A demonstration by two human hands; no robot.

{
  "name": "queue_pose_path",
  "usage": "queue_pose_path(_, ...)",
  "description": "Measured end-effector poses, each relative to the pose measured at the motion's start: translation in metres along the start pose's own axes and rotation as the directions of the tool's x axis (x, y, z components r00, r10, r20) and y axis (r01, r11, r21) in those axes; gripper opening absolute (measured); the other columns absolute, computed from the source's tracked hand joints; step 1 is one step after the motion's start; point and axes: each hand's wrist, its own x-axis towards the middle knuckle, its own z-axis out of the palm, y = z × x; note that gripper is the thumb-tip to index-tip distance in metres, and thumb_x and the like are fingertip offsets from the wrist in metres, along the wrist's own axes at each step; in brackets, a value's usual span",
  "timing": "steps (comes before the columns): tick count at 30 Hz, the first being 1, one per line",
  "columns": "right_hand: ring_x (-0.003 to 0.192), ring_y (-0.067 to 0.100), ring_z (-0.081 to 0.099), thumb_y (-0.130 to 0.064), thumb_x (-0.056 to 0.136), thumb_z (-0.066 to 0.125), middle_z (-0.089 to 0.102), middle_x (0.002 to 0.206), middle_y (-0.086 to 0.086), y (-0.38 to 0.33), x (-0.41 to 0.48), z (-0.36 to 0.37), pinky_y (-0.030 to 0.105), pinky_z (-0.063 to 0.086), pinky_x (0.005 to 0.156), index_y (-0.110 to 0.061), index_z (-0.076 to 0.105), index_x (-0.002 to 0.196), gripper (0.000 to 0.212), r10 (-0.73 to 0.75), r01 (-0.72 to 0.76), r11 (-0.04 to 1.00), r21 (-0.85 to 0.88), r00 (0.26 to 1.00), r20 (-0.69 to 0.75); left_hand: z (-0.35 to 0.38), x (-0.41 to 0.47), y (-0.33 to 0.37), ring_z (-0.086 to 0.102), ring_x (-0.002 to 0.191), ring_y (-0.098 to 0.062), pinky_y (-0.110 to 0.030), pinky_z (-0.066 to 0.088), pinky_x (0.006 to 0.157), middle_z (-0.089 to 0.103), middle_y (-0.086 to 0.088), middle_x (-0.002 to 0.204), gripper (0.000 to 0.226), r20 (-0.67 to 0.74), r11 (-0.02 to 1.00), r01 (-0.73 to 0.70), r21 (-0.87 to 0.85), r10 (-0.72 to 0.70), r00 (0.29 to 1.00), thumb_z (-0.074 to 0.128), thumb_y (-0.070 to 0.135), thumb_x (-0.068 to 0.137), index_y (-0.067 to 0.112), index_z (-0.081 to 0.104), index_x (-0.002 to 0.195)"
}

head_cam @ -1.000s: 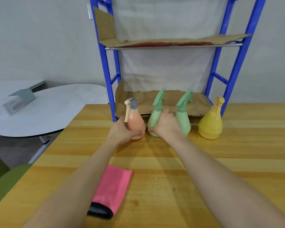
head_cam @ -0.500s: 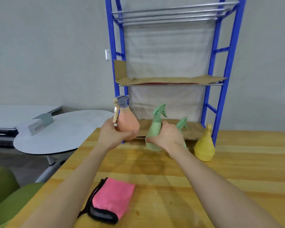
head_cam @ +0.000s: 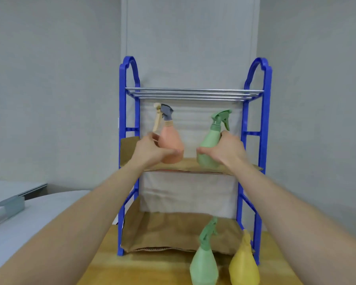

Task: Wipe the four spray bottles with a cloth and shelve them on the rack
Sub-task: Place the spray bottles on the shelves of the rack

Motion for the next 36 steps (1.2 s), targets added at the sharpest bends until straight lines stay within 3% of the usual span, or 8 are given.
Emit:
queue_pose_path(5,0.092,0.029,0.066,-0.063,0.061,0.091,0.067,0.106,0.006,0.026,0.048,0.034,0.041,0.06,0.074,-0.015,0.061,0.114,0.077,0.033,-0.032,0.998,-0.049,0.999,0.024,0.045,0.058,-0.006,0.069,0.11,-0.026,-0.045,0.062,0.099,0.068,-0.002,0.12,0.078,0.063,0.994,0.103,0.038,-0.105,0.992,0.099,0.052,0.068,0.016,0.061,0.126)
queue_pose_path(14,0.113,0.031,0.066,-0.076,0.063,0.086,0.063,0.125,0.01,0.042,0.063,0.062,0.036,0.049,0.076,-0.01,0.054,0.133,0.102,0.071,-0.05,0.987,-0.155,0.989,0.132,0.073,0.074,-0.021,0.068,0.111,-0.025,-0.038,0.058,0.094,0.066,-0.005,0.133,0.083,0.226,0.976,0.094,0.195,-0.138,0.964,0.092,0.05,0.08,0.011,0.052,0.142)
queue_pose_path(17,0.097,0.028,0.064,-0.082,0.065,0.083,0.065,0.112,0.006,0.036,0.05,0.038,0.035,0.048,0.071,-0.012,0.058,0.113,0.088,0.071,-0.033,0.983,-0.182,0.976,0.205,0.06,0.066,-0.014,0.066,0.121,-0.028,-0.039,0.057,0.099,0.06,-0.007,0.143,0.101,0.266,0.969,0.094,0.228,-0.155,0.951,0.092,0.052,0.08,0.007,0.039,0.154)
queue_pose_path(20,0.101,0.032,0.065,-0.065,0.082,0.081,0.063,0.107,0.009,0.033,0.021,0.0,0.036,0.045,0.073,-0.011,0.058,0.106,0.062,0.022,0.014,0.973,-0.228,0.988,0.152,0.046,0.046,-0.004,0.055,0.142,-0.031,-0.04,0.046,0.112,0.05,-0.011,0.16,0.112,0.184,0.956,0.014,0.292,-0.071,0.98,0.091,0.054,0.081,0.008,0.031,0.163)
queue_pose_path(25,0.093,0.033,0.068,-0.037,0.087,0.068,0.072,0.096,0.005,0.078,-0.079,-0.035,0.038,0.056,0.074,-0.016,0.071,0.095,0.023,0.014,-0.015,0.993,-0.12,1.0,-0.003,0.033,-0.05,-0.009,0.07,0.1,-0.014,-0.037,0.059,0.093,0.072,0.0,0.118,0.047,-0.095,0.953,-0.242,0.182,0.262,0.96,0.085,0.04,0.089,0.019,0.067,0.127)
queue_pose_path(28,0.079,0.023,0.069,-0.034,0.089,0.071,0.071,0.081,-0.006,0.136,-0.161,-0.019,0.031,0.051,0.064,-0.022,0.067,0.084,0.014,0.143,-0.144,0.989,0.018,0.989,0.029,0.047,-0.121,-0.037,0.069,0.087,-0.007,-0.032,0.057,0.081,0.075,0.007,0.097,0.029,-0.084,0.969,-0.242,0.052,0.246,0.966,0.083,0.034,0.091,0.023,0.07,0.114)
queue_pose_path(30,0.086,0.023,0.072,-0.041,0.087,0.076,0.071,0.087,-0.008,0.173,-0.206,0.01,0.033,0.053,0.067,-0.023,0.069,0.092,0.02,0.238,-0.243,0.969,0.046,0.968,0.082,0.071,-0.159,-0.067,0.07,0.091,-0.006,-0.029,0.057,0.082,0.074,0.01,0.096,0.033,0.016,0.991,-0.124,0.053,0.124,0.992,0.085,0.04,0.089,0.027,0.067,0.113)
queue_pose_path(36,0.126,0.032,0.061,-0.071,0.06,0.09,0.05,0.14,0.003,0.213,-0.252,0.085,0.044,0.055,0.096,-0.023,0.042,0.151,0.114,0.354,-0.353,0.933,-0.067,0.873,0.335,0.167,-0.216,-0.127,0.066,0.12,-0.013,-0.039,0.057,0.105,0.065,0.008,0.134,0.098,0.332,0.981,0.115,0.158,-0.162,0.929,0.092,0.069,0.066,0.022,0.056,0.143)
